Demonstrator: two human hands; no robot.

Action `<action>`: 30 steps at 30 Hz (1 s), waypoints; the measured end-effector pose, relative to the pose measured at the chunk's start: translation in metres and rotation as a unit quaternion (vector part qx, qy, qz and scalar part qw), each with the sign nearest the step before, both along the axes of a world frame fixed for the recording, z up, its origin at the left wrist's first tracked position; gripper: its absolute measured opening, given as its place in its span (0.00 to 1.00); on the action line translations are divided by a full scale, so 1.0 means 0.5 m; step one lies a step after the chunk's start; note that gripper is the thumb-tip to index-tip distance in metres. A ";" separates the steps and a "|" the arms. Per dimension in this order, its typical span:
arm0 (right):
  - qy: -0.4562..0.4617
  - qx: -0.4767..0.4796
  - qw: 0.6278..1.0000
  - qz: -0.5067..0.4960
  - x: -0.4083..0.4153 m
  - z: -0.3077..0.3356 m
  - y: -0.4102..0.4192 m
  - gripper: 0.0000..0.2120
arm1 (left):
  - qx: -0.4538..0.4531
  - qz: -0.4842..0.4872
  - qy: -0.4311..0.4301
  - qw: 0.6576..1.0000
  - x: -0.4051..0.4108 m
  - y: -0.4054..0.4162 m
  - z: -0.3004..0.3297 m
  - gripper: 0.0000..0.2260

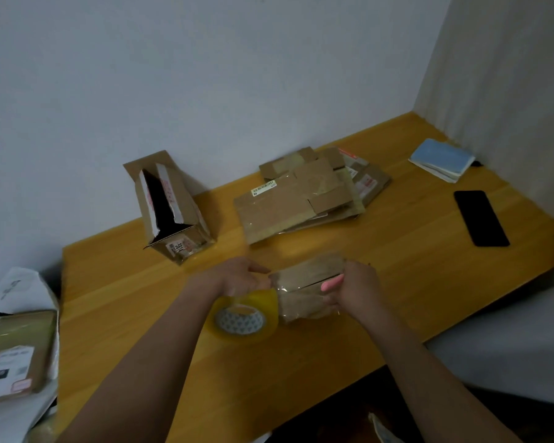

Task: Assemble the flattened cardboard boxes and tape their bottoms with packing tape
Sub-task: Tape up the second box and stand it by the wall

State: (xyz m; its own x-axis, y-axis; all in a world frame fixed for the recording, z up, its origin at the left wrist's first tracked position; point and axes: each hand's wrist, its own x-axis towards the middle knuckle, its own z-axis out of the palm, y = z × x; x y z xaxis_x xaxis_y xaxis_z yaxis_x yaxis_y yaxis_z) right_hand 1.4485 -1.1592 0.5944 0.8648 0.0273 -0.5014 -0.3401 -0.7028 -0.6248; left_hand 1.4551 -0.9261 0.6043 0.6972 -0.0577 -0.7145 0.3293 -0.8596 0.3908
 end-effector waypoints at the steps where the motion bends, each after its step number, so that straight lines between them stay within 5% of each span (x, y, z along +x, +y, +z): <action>1: -0.005 -0.023 1.000 0.013 0.000 -0.005 0.001 0.15 | -0.006 -0.004 0.002 1.000 -0.002 -0.002 -0.002 0.26; 5: 0.008 -0.069 0.996 0.050 0.008 -0.011 0.002 0.24 | -0.017 -0.013 0.009 1.000 -0.009 -0.006 -0.020 0.25; 8: 0.027 -0.056 0.997 0.051 0.024 0.001 -0.008 0.12 | -0.020 -0.003 0.007 1.000 -0.016 -0.004 -0.031 0.23; 15: -0.080 0.041 0.995 0.051 0.028 0.005 -0.012 0.24 | -0.047 -0.019 0.023 0.998 -0.046 -0.021 -0.007 0.20; 30: -0.097 0.195 0.976 -0.012 -0.036 -0.012 -0.057 0.18 | -0.137 0.016 -0.090 0.986 -0.061 0.010 0.037 0.22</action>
State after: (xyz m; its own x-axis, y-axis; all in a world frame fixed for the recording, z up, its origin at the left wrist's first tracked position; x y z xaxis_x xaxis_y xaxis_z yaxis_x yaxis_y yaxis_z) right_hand 1.4303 -1.1879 0.5883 0.9450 0.1620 -0.2840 -0.2027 -0.3915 -0.8976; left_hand 1.4244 -0.9212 0.6230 0.8159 -0.2077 -0.5396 0.2582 -0.7041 0.6614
